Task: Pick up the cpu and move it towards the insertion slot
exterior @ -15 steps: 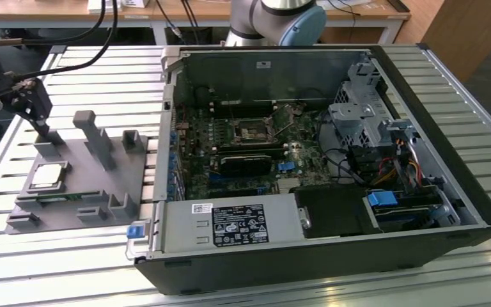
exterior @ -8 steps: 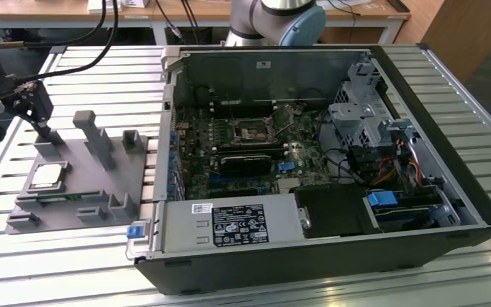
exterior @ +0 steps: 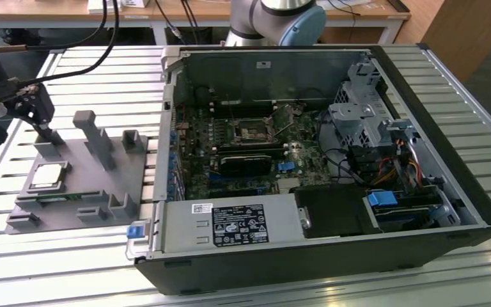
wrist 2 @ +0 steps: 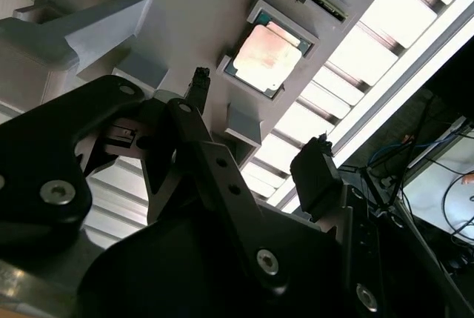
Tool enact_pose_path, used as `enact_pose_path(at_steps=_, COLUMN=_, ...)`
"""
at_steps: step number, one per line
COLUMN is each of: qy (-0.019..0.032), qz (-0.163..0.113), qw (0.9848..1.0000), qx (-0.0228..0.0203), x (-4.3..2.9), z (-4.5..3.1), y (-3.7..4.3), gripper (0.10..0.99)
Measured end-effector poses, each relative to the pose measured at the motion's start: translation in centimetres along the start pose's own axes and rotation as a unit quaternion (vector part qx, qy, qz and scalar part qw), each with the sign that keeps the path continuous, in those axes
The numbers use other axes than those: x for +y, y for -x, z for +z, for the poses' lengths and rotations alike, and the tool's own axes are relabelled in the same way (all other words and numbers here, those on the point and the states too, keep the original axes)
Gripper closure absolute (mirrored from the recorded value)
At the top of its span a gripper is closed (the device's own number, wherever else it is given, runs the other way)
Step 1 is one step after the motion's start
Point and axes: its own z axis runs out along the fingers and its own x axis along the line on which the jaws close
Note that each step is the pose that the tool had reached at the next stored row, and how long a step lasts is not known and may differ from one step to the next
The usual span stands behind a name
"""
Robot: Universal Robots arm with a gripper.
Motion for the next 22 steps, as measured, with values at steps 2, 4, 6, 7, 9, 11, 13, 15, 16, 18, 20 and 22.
enact_pose_path(at_steps=2, qy=0.0000, qz=0.000, qw=1.0000, qx=0.0000, x=0.00, z=0.10, y=0.00, gripper=0.369)
enact_pose_path(at_steps=4, qy=-0.0003, qz=0.000, qw=1.0000, qx=0.0001, x=-0.01, z=0.18, y=0.00, gripper=0.369)
enact_pose_path(at_steps=6, qy=-0.0003, qz=0.000, qw=1.0000, qx=-0.0001, x=-0.01, z=0.30, y=0.00, gripper=0.369)
enact_pose_path(at_steps=7, qy=-0.0003, qz=0.000, qw=1.0000, qx=0.0000, x=-0.01, z=0.37, y=0.00, gripper=0.369)
enact_pose_path(at_steps=9, qy=-0.0004, qz=0.000, qw=1.0000, qx=0.0000, x=-0.02, z=0.52, y=0.00, gripper=0.369)
enact_pose_path(at_steps=11, qy=-0.0004, qz=0.000, qw=1.0000, qx=0.0000, x=-0.06, z=0.71, y=-0.01, gripper=0.369)
enact_pose_path(at_steps=13, qy=-0.0004, qz=-0.001, qw=1.0000, qx=0.0001, x=-0.19, z=0.87, y=-0.01, gripper=0.369)
enact_pose_path(at_steps=15, qy=-0.0004, qz=-0.003, qw=1.0000, qx=0.0001, x=-0.31, z=1.06, y=-0.02, gripper=0.369)
enact_pose_path(at_steps=16, qy=-0.0005, qz=-0.004, qw=1.0000, qx=0.0002, x=-0.36, z=1.15, y=-0.02, gripper=0.369)
enact_pose_path(at_steps=18, qy=-0.0007, qz=-0.007, qw=1.0000, qx=0.0003, x=-0.45, z=1.32, y=-0.02, gripper=0.369)
enact_pose_path(at_steps=20, qy=-0.0007, qz=-0.007, qw=1.0000, qx=0.0002, x=-0.56, z=1.46, y=-0.02, gripper=0.369)
enact_pose_path(at_steps=22, qy=-0.0007, qz=-0.008, qw=1.0000, qx=0.0003, x=-0.60, z=1.54, y=-0.03, gripper=0.369)
